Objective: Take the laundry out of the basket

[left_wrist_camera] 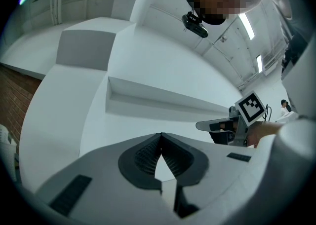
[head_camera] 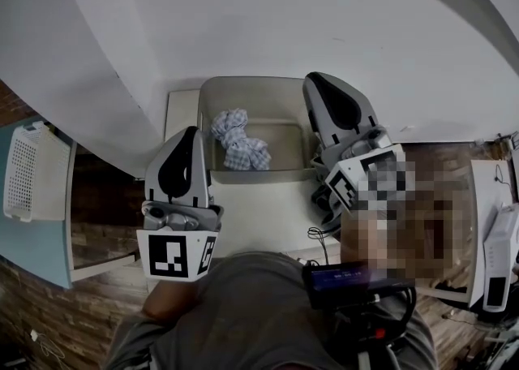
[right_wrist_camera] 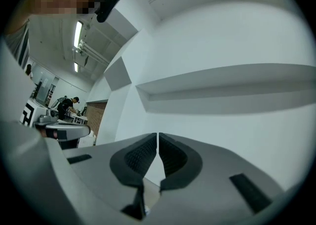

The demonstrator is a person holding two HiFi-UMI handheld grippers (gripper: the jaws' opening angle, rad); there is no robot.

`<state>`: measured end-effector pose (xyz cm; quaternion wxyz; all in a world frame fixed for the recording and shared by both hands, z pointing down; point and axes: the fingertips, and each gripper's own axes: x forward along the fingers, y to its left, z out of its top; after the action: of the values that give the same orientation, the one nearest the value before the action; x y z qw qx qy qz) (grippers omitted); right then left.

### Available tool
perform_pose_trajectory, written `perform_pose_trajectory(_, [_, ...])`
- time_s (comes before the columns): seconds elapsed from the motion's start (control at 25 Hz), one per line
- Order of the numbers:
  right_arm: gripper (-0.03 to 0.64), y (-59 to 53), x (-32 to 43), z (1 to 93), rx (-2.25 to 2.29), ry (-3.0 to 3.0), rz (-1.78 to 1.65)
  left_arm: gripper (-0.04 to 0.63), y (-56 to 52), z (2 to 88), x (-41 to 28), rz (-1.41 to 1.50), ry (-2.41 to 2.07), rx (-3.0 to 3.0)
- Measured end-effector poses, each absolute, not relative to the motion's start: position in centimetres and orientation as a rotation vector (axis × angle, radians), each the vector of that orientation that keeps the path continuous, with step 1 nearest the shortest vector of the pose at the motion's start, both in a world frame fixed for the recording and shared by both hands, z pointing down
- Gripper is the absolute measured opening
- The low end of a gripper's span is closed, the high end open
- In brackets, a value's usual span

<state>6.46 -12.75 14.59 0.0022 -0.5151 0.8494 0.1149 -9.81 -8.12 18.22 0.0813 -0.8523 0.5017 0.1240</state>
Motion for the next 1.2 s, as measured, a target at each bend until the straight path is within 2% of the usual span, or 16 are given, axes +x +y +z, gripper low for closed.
perform_pose_trajectory(0.48, [0.018, -17.7, 4.9, 14.3, -1.588, 2.717, 0.394, 0.008, -11.8, 19.7, -10.8, 0.347, 1.562, -2.558])
perform_pose_trajectory(1.2, [0.018, -23.9, -1.9, 29.0, -1.395, 3.100, 0.164, 0.008, -17.3, 23.2, -12.7, 0.324, 1.724, -2.578])
